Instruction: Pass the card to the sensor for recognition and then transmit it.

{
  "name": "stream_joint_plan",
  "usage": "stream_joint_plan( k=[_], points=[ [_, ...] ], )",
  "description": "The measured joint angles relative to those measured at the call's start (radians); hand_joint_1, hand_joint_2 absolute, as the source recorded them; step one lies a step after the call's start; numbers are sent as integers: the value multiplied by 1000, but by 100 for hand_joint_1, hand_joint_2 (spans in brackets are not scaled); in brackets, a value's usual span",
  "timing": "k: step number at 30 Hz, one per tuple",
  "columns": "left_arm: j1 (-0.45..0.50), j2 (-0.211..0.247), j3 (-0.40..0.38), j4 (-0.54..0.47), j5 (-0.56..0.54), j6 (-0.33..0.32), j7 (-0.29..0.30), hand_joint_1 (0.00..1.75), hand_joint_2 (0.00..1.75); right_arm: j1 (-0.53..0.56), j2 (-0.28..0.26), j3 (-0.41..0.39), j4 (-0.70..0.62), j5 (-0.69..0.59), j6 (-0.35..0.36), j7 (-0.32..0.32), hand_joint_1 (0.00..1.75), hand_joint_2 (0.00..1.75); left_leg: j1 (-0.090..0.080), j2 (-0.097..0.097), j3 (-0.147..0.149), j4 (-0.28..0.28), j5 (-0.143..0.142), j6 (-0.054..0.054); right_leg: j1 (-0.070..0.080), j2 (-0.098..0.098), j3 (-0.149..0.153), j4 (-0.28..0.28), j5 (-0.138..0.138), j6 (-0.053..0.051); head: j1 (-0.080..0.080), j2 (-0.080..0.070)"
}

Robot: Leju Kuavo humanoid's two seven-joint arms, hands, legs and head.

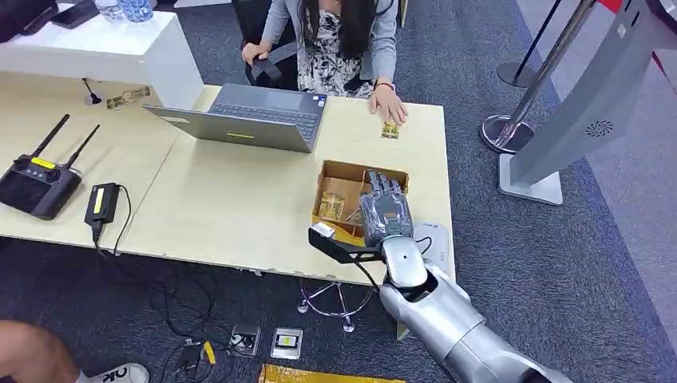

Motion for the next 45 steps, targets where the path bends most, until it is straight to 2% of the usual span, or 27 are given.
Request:
stream_joint_plan(
  k=[3,4,5,6,24,33,34,35,36,38,39,40,41,45],
  points=[
    [0,0,0,0,0,0,0,0,0,0,0,2,0,0,-2,0,175,175,0,0,0,0,0,0,0,0,0,0,0,0,0,0],
    [0,0,0,0,0,0,0,0,0,0,0,2,2,0,-2,0,155,175,0,0,0,0,0,0,0,0,0,0,0,0,0,0],
    [0,0,0,0,0,0,0,0,0,0,0,2,3,0,-3,0,9,175,0,0,0,0,0,0,0,0,0,0,0,0,0,0],
    [0,0,0,0,0,0,0,0,0,0,0,2,5,0,-7,1,0,175,0,0,0,0,0,0,0,0,0,0,0,0,0,0],
    [0,0,0,0,3,8,0,0,0,6,0,17,39,36,-62,27,0,175,0,0,0,0,0,0,0,0,0,0,0,0,0,0],
    [0,0,0,0,2,10,0,0,0,11,0,17,46,53,-58,22,3,175,0,0,0,0,0,0,0,0,0,0,0,0,0,0],
    [0,0,0,0,2,11,0,0,0,11,0,17,46,53,-54,19,70,175,0,0,0,0,0,0,0,0,0,0,0,0,0,0],
    [0,0,0,0,3,11,0,0,0,11,0,17,46,53,-50,14,70,175,0,0,0,0,0,0,0,0,0,0,0,0,0,0],
    [0,0,0,0,3,11,0,0,0,11,0,17,46,53,-44,9,30,175,0,0,0,0,0,0,0,0,0,0,0,0,0,0],
    [0,0,0,0,4,11,0,0,0,11,0,17,47,52,-40,-2,42,175,0,0,0,0,0,0,0,0,0,0,0,0,0,0],
    [0,0,0,0,6,11,0,0,0,11,0,17,47,52,-39,-7,66,175,0,0,0,0,0,0,0,0,0,0,0,0,0,0],
    [0,0,0,0,7,11,0,0,0,11,0,17,47,52,-37,-9,148,175,0,0,0,0,0,0,0,0,0,0,0,0,0,0],
    [0,0,0,0,7,11,0,0,0,11,0,17,47,52,-33,-10,175,175,0,0,0,0,0,0,0,0,0,0,0,0,0,0],
    [0,0,0,0,7,11,0,0,0,11,0,17,48,47,-17,-18,175,175,0,0,0,0,0,0,0,0,0,0,0,0,0,0]
  ],
)
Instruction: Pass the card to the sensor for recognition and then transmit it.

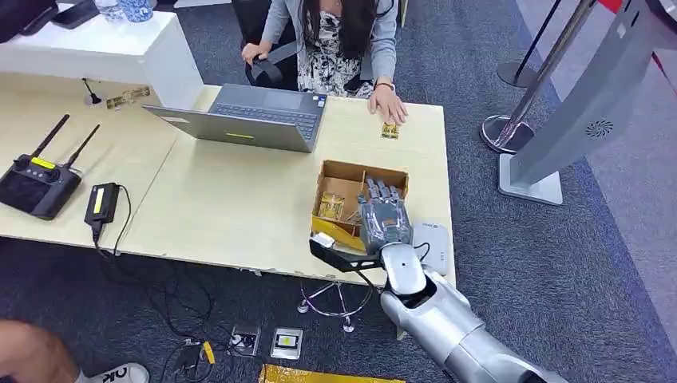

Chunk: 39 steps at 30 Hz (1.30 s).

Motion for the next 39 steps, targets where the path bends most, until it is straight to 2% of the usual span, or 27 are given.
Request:
stream_joint_plan(
  k=[18,28,32,39],
  points=[
    [0,0,0,0,-6,3,0,0,0,0,-3,0,12,-45,-9,-5,175,175,0,0,0,0,0,0,0,0,0,0,0,0,0,0],
    [0,0,0,0,-10,0,0,0,0,-2,-11,-2,15,-30,-76,6,175,175,0,0,0,0,0,0,0,0,0,0,0,0,0,0],
    [0,0,0,0,-16,-3,0,0,0,-26,-18,-4,-15,-9,-84,23,175,175,0,0,0,0,0,0,0,0,0,0,0,0,0,0],
    [0,0,0,0,-23,-5,0,0,0,-88,-39,-32,-134,10,-60,43,175,175,0,0,1,0,0,0,0,0,0,0,0,0,0,0]
  ],
)
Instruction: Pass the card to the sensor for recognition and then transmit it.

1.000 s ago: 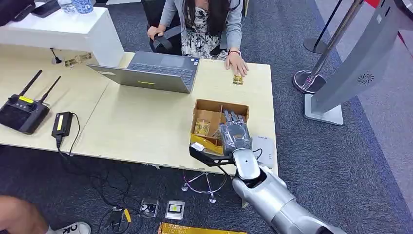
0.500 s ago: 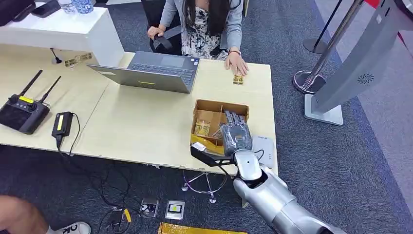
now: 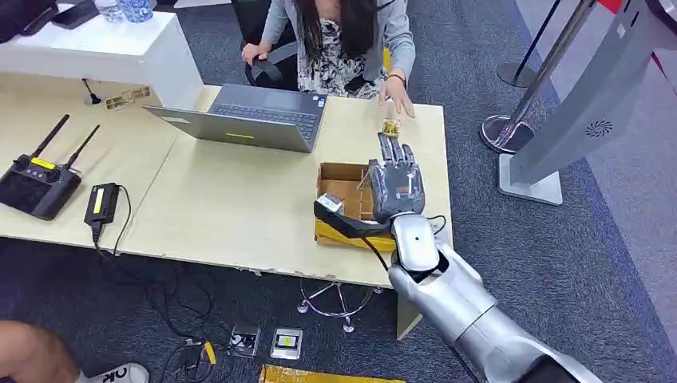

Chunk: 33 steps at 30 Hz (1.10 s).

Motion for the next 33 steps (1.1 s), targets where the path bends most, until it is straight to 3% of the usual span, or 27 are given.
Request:
stream_joint_plan(
  k=[9,29,30,31,33],
  points=[
    [0,0,-1,0,-2,-6,0,0,0,-9,-15,-23,-94,-28,0,-5,175,175,0,0,0,0,0,0,0,0,0,0,0,0,0,0],
    [-4,-2,-8,0,-16,-15,1,0,0,-21,-19,-28,-89,-64,-19,-33,175,175,0,0,0,0,0,0,0,0,0,0,0,0,0,0],
    [-4,-2,-9,0,-16,-15,1,0,0,-21,-19,-28,-89,-64,-17,-32,0,175,0,0,0,0,0,0,0,0,0,0,0,0,0,0],
    [-4,-2,-11,0,-16,-15,2,0,0,-21,-19,-28,-89,-63,-17,-30,0,0,0,0,0,0,0,0,0,0,0,0,0,0,0,0],
    [-5,-2,-17,0,-18,-15,3,0,0,-21,-19,-28,-89,-50,-20,-21,0,0,0,0,0,0,0,0,0,0,0,0,0,0,0,0]
  ],
)
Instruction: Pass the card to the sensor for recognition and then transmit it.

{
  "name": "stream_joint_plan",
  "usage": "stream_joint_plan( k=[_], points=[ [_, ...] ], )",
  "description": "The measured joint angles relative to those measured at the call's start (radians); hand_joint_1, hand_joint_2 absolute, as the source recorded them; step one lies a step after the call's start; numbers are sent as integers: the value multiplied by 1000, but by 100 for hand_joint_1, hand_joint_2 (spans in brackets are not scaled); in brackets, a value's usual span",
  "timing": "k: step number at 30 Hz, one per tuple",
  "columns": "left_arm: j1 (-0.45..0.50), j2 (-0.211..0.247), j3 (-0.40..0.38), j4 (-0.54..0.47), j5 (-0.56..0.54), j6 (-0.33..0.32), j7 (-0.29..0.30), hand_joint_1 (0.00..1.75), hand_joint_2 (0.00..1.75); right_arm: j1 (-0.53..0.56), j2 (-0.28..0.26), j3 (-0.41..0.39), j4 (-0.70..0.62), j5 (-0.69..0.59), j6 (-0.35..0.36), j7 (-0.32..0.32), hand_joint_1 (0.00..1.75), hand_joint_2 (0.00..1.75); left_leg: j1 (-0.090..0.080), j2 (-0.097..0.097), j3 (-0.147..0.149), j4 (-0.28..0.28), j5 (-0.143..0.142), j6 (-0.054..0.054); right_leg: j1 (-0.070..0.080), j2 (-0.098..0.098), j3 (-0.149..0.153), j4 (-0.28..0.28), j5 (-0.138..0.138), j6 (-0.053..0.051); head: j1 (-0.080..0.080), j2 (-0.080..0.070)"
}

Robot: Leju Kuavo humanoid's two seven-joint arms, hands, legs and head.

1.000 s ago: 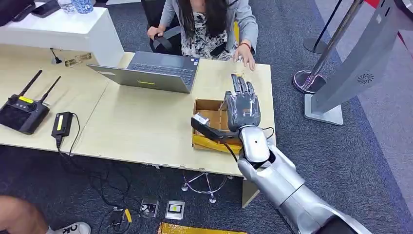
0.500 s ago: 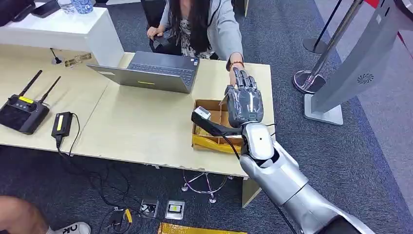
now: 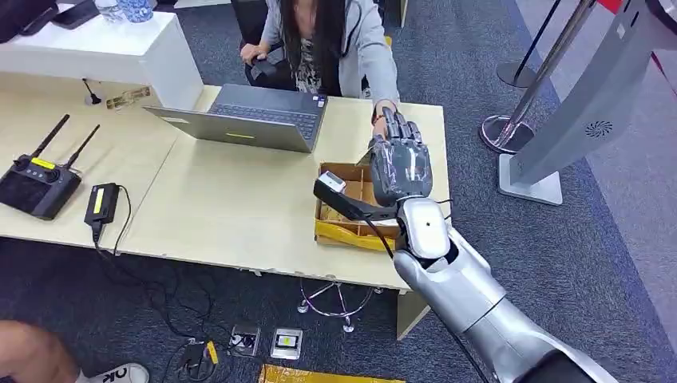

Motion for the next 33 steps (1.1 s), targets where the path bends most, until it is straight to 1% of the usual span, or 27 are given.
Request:
stream_joint_plan(
  k=[5,11,15,19,23,25,30,33],
  points=[
    [-1,0,-3,0,-1,0,0,0,0,0,-2,0,0,4,33,-1,0,0,0,0,0,0,0,0,0,0,0,0,0,0,0,0],
    [-1,0,-5,0,2,3,0,0,0,-5,-2,0,0,20,24,0,0,0,0,0,0,0,0,0,0,0,0,0,0,0,0,0],
    [0,0,-5,0,10,4,0,0,0,-13,-6,-1,-1,30,26,19,0,0,0,0,0,0,0,0,0,0,0,0,0,0,0,0],
    [1,0,-5,0,11,3,0,0,0,-15,-29,-24,-11,16,62,39,0,0,0,0,0,0,0,0,0,0,0,0,0,0,0,0],
    [1,1,-5,0,10,0,0,0,0,-21,-80,-64,-20,-28,82,59,0,0,0,0,0,1,0,0,0,0,0,0,0,0,0,0],
    [2,1,-5,0,9,0,0,0,0,-24,-116,-92,-20,-64,84,63,0,0,0,0,0,1,0,0,-1,-1,0,0,0,0,0,0],
    [4,5,-4,0,12,2,-10,0,0,-25,-221,-177,-4,-205,79,80,0,0,-1,0,0,1,0,0,-1,-1,0,-1,0,1,0,0],
    [10,10,-4,0,16,2,-19,0,0,-25,-297,-236,43,-302,57,80,0,0,-1,-2,0,2,0,0,-1,-3,0,-1,0,1,0,0]
  ],
)
